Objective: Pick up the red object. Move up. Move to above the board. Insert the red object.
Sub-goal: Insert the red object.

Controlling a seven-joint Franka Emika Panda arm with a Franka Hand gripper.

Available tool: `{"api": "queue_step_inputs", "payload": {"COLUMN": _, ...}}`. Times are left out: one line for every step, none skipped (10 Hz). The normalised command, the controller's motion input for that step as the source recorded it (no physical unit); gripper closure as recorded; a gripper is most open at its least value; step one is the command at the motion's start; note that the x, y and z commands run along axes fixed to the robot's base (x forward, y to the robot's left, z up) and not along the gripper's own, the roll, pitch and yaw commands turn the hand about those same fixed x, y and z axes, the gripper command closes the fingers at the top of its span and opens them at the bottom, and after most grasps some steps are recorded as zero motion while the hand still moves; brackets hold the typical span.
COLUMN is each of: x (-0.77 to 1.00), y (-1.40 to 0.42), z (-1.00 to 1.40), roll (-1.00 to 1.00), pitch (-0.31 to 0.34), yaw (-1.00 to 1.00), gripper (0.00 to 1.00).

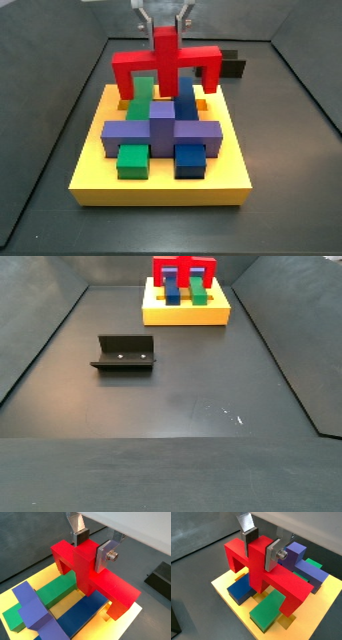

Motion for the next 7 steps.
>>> {"api": "queue_step_inputs", "payload": {"x": -0.01, "y": 0.04, "z": 0.0, "roll": 0.0, "pitch": 0.0, "yaw": 0.0, "gripper": 1.0}}
{"api": "queue_step_inputs", "payload": {"x": -0.09, "y": 0.13, "z": -0.07, "roll": 0.0, "pitch": 0.0, "yaw": 0.0, "gripper": 1.0}}
{"api": "queue_step_inputs", "payload": {"x": -0.05, "y": 0.08, "z": -0.05, "roll": 0.0, "pitch": 0.0, "yaw": 0.0, "gripper": 1.0}}
{"api": "queue_step_inputs", "payload": {"x": -0.06, "y": 0.11, "z": -0.19, "roll": 0.0, "pitch": -0.04, "yaw": 0.0, "gripper": 1.0}}
{"api": "queue_step_inputs", "payload": {"x": 0.0, "y": 0.01, "z": -0.11, "roll": -0.03, "pitch": -0.026, "yaw": 0.0, "gripper": 1.0}}
{"api": "queue_step_inputs", "payload": {"x": 0.0, "y": 0.0, "z": -0.15, "roll": 0.0, "pitch": -0.023, "yaw": 0.0, "gripper": 1.0}}
{"api": "queue_step_inputs", "payload": {"x": 0.0, "y": -0.04, "z": -0.41, "roll": -0.13, "pitch": -0.084, "yaw": 0.0, "gripper": 1.0}}
